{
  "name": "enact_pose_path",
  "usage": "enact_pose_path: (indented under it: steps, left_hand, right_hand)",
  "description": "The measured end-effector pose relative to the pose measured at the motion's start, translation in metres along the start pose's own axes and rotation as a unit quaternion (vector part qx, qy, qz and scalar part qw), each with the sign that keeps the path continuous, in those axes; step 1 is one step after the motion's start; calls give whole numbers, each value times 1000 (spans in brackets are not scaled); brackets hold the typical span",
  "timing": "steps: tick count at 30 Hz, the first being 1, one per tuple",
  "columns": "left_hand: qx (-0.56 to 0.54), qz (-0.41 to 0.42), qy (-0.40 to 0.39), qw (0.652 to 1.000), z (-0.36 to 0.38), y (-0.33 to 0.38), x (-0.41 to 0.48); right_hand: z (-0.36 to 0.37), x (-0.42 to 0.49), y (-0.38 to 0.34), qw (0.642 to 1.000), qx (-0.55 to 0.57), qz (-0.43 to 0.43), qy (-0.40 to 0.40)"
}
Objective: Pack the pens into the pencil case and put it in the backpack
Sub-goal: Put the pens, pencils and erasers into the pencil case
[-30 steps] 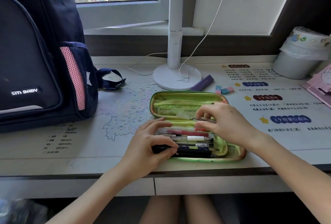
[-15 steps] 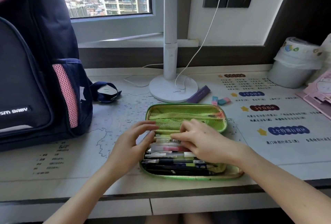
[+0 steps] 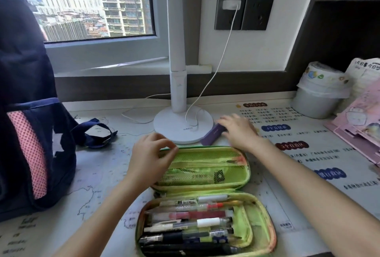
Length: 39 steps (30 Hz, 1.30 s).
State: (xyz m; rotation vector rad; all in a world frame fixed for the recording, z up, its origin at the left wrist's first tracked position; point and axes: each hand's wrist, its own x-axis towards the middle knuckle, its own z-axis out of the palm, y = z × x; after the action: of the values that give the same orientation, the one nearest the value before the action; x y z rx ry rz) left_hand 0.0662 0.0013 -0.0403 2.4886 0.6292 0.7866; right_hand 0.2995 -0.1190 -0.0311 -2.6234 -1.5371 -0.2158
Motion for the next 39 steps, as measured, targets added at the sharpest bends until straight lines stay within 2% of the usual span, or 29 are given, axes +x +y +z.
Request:
enact_pose_path:
  steps: [2, 4, 7, 10, 13, 14, 16, 18, 21, 23, 27, 30, 33, 36, 39]
  left_hand:
    - [16, 2, -7, 1000, 7, -2, -1]
    - [33, 14, -41, 999, 11, -4, -6]
    - [38, 29, -72, 996, 14, -7, -14]
    - [0, 28, -47, 998, 16, -11, -15]
    - [-54, 40, -12, 998, 18, -15, -17]
    - [-63, 50, -4, 997, 19, -15, -18]
    - [-63, 79, 13, 995, 20, -13, -20]
    - [-50, 111, 44, 992, 22, -11, -22]
    - [-47, 139, 74, 986, 20, -7, -25]
    - [-42, 164, 72, 983, 19, -6, -25]
    - [-55, 167, 35, 984, 20, -7, -23]
    - [-48, 153, 17, 987, 21, -8, -24]
    - [-35, 149, 12, 988, 22, -8, -24]
    - [-39, 148, 18, 988, 22, -9, -24]
    - [-36, 151, 18, 988, 23, -10, -24]
  right_hand:
    - [5, 17, 4, 999, -19, -12, -47]
    - [8, 27, 8, 998, -22, -24, -52]
    - [4, 27, 13, 998, -31, -50, -15]
    - [-3, 11, 19, 997, -49, -46, 47]
    - [-14, -21, 17, 988, 53, -11, 143]
    - [-21, -31, 11, 984, 107, -13, 145]
    - [-36, -47, -6, 980, 183, -42, 64]
    - [-44, -52, -21, 976, 194, -81, -53]
    - [-48, -46, -38, 963, 211, -104, -130]
    - [-45, -41, -51, 959, 208, -130, -146]
    - [-37, -38, -66, 967, 99, -185, -146]
    - [-44, -37, -58, 957, 149, -151, -195]
    - [-47, -33, -47, 961, 186, -98, -178]
    - [-47, -30, -43, 977, 95, -103, -163]
    - [-49, -30, -47, 973, 11, -128, -194]
